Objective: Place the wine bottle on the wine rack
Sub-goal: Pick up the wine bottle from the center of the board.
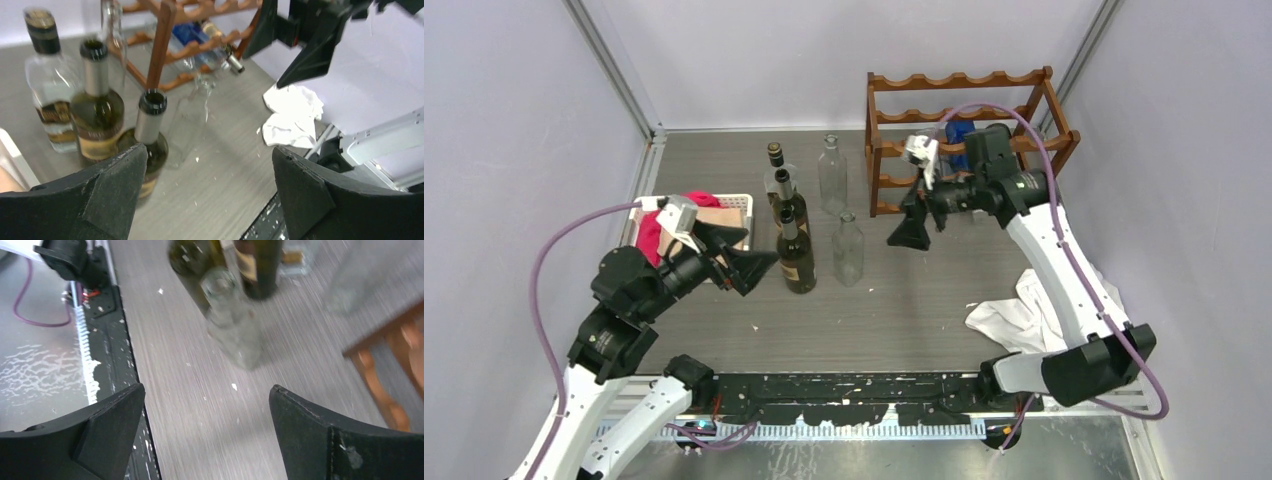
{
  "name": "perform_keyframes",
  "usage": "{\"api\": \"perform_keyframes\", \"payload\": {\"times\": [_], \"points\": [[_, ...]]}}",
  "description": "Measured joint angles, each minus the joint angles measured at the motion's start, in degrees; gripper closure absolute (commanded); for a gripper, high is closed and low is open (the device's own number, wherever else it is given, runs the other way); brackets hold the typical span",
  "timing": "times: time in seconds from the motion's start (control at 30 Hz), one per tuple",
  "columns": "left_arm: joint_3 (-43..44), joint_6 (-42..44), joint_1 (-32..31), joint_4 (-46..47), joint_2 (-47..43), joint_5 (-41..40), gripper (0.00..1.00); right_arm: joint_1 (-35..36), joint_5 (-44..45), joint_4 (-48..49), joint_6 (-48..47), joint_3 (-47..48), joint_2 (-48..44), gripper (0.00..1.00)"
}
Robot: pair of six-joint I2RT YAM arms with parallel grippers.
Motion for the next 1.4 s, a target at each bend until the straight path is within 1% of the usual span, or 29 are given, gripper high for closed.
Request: {"api": "perform_keyframes", "payload": {"times": [0.13,0.2,0.3,0.5,0.57,0.7,0.77,0.83,0.9,1.0,1.03,1.1,1.13,1.2,1.27,1.3,1.33,1.4], "points": [[-6.36,-3.26,0.0,0.31,-2.6,1.55,0.05,8.94,3.76,-0.04,4.2,8.5,4.63,0.0],[-10.38,-5.33,0.0,1.86,-5.07,2.45,0.04,12.87,8.11,0.02,6.78,11.72,6.93,0.0],[-15.1,-8.33,0.0,3.74,-9.03,3.48,0.04,16.59,13.97,0.09,9.64,15.06,10.47,0.0],[-18.36,-12.07,0.0,5.16,-12.72,3.43,0.04,24.55,28.46,0.02,12.85,19.12,17.25,0.01],[-18.86,-12.79,0.0,5.42,-13.35,3.39,0.04,26.43,32.06,0.0,13.33,19.89,18.88,0.1],[-19.87,-13.62,0.0,5.99,-13.53,3.37,0.04,28.92,37.44,-0.35,14.05,22.05,21.79,0.36],[-20.33,-13.99,0.0,6.1,-13.53,3.39,0.05,29.24,39.1,-0.52,14.36,22.38,22.45,0.44],[-20.65,-14.08,0.0,6.16,-13.46,3.45,0.05,29.29,40.44,-1.07,14.53,22.38,22.71,0.49],[-20.87,-14.1,0.0,6.25,-13.29,3.72,0.06,29.29,41.38,-1.7,14.71,22.38,22.71,0.57],[-21.05,-14.1,0.0,6.6,-12.07,5.16,0.09,29.29,42.01,-1.95,14.78,22.05,22.47,0.78],[-21.05,-14.1,0.0,6.73,-11.21,6.03,0.1,29.27,42.16,-1.75,14.88,21.66,22.12,0.83],[-21.11,-14.12,0.0,7.34,-9.33,7.87,0.14,28.98,41.72,-1.73,14.93,20.55,21.07,0.89],[-21.14,-14.12,-0.02,7.87,-8.15,9.38,0.14,28.5,41.2,-1.86,14.91,19.91,20.44,0.9],[-21.14,-13.86,-0.72,9.09,-5.6,11.96,0.15,27.23,38.51,-2.64,14.95,18.71,19.17,0.95],[-21.14,-12.41,-4.04,9.81,-2.82,12.74,0.14,24.87,34.56,-3.8,15.15,17.46,17.81,0.99],[-21.11,-11.23,-7.39,9.97,-1.64,12.39,0.13,23.15,32.04,-4.46,15.13,16.61,16.98,0.99],[-21.05,-10.23,-10.84,10.03,-0.74,11.96,0.13,21.44,30.01,-5.03,15.15,15.85,16.2,0.99],[-20.09,-6.43,-21.14,9.6,2.23,8.26,0.12,16.74,25.2,-6.36,14.95,14.08,14.32,0.99]]}}
